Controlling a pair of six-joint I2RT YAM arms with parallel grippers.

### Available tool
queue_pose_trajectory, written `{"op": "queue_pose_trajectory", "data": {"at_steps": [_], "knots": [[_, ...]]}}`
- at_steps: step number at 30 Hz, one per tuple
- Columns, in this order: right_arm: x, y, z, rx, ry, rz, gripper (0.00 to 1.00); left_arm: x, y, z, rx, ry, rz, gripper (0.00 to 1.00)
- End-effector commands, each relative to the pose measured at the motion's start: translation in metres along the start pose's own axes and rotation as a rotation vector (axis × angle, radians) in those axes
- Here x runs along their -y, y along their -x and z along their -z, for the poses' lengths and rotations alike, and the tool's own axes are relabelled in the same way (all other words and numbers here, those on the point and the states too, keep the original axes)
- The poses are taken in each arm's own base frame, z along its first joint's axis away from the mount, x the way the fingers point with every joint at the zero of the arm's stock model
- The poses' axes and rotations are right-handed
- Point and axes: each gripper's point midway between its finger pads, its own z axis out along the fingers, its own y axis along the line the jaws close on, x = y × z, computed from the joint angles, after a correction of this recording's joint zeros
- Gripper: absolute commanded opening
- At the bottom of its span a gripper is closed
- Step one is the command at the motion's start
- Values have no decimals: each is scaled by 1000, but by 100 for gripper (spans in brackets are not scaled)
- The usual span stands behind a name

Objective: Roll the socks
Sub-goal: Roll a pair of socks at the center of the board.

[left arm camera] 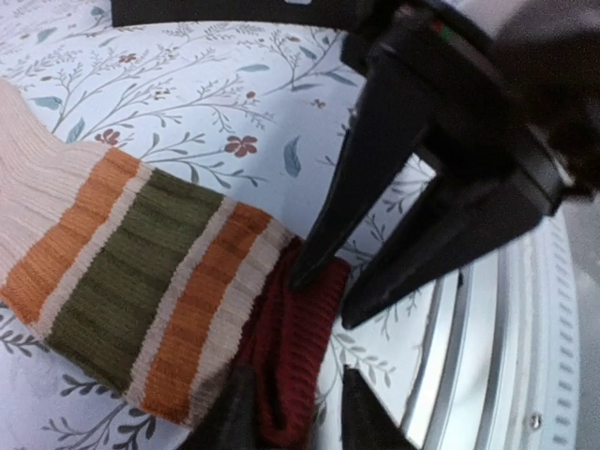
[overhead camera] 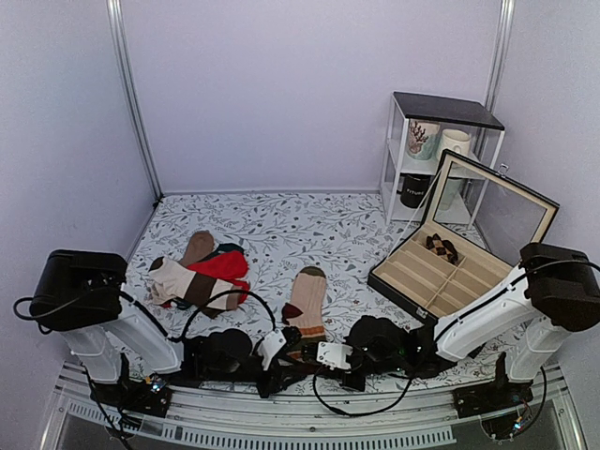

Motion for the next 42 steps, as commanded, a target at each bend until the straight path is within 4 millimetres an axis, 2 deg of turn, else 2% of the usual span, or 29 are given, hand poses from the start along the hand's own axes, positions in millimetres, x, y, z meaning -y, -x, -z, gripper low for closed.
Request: {"op": "queue_pose_trajectory", "data": {"at_steps": [1, 2, 4, 8, 11, 15, 18, 20, 25, 29, 31, 35, 42], "knots": [[-12, -43, -4, -152, 98, -187, 20, -25, -58, 26, -236, 135, -93, 50], [-12, -44, -3, -158, 114, -227, 19, -24, -50, 29, -214, 151, -119, 62], [-12, -42, -2, -164, 162, -310, 19, -20, -37, 36, -173, 178, -166, 67], [-17, -41, 1, -245, 261, -470, 19, -10, -18, 44, -103, 247, -283, 67], [-28, -41, 4, -329, 338, -545, 19, 2, -16, 44, -72, 295, -416, 67], [-35, -42, 6, -426, 392, -610, 19, 4, -17, 32, -78, 340, -566, 66], [-34, -43, 7, -470, 395, -645, 19, 4, -10, 28, -49, 374, -596, 66], [-34, -42, 8, -473, 411, -669, 19, 5, -4, 34, -10, 379, -598, 66], [-31, -41, 6, -481, 411, -712, 19, 15, 6, 49, 64, 314, -620, 59], [-31, -44, 6, -493, 414, -727, 19, 27, 7, 56, 85, 239, -634, 53], [-30, -44, 6, -497, 418, -735, 19, 34, 5, 54, 89, 193, -655, 47], [-29, -44, 7, -499, 424, -750, 19, 36, -2, 45, 52, 182, -694, 41], [-32, -45, 7, -521, 444, -772, 20, 43, 3, 37, 59, 150, -718, 42]]}}
